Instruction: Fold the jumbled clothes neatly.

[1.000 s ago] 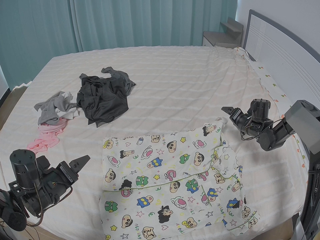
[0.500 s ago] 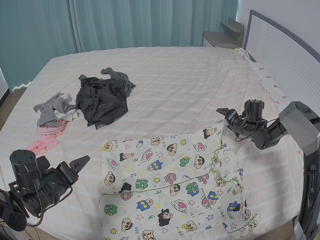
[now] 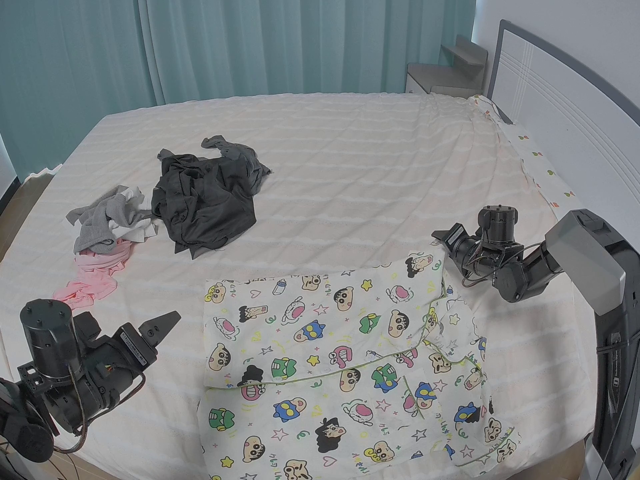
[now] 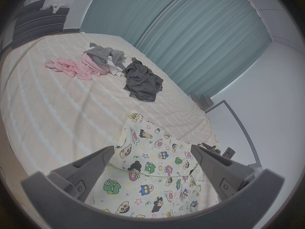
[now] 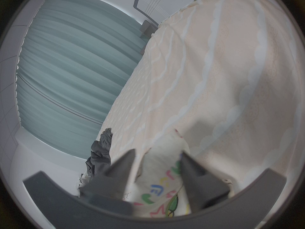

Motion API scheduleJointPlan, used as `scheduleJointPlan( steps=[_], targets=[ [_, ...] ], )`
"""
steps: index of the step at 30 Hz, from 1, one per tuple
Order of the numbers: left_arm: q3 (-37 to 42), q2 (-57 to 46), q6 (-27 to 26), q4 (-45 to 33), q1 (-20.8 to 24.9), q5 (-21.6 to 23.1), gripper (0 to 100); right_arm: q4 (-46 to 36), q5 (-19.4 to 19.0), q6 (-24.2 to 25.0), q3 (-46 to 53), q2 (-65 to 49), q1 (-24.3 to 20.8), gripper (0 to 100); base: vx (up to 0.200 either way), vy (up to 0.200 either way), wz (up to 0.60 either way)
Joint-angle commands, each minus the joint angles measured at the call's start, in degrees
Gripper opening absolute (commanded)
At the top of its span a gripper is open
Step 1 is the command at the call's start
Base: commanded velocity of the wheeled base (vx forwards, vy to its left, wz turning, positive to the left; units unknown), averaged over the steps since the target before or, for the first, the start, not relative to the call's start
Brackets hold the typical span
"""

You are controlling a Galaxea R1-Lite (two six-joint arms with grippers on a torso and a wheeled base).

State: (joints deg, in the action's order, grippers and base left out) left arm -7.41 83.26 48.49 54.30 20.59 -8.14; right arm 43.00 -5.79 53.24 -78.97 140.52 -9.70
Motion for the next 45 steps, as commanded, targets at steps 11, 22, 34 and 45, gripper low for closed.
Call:
scheduleJointPlan(
  steps=[11, 22, 34, 45],
  targets=[
    [0.0, 0.1, 0.0, 0.0, -0.1, -0.1, 100, 2.8, 5.1, -4.3, 0.7, -4.6, -1.8, 0, 0.0, 0.0, 0.0],
    [0.1, 0.1, -0.5, 0.0, -0.1, -0.2, 100, 19.6, 6.0, -26.3, 7.5, -3.4, -5.9, 0, 0.0, 0.0, 0.0],
    [0.1, 0.1, -1.0, 0.0, -0.1, -0.3, 100, 22.7, 7.9, -37.2, 6.5, 3.4, -5.9, 100, 0.0, 0.0, 0.0],
    [0.1, 0.1, -1.0, 0.0, -0.1, -0.2, 100, 21.4, 9.2, -31.3, 5.8, 0.5, -2.1, 100, 0.0, 0.0, 0.0]
  ],
)
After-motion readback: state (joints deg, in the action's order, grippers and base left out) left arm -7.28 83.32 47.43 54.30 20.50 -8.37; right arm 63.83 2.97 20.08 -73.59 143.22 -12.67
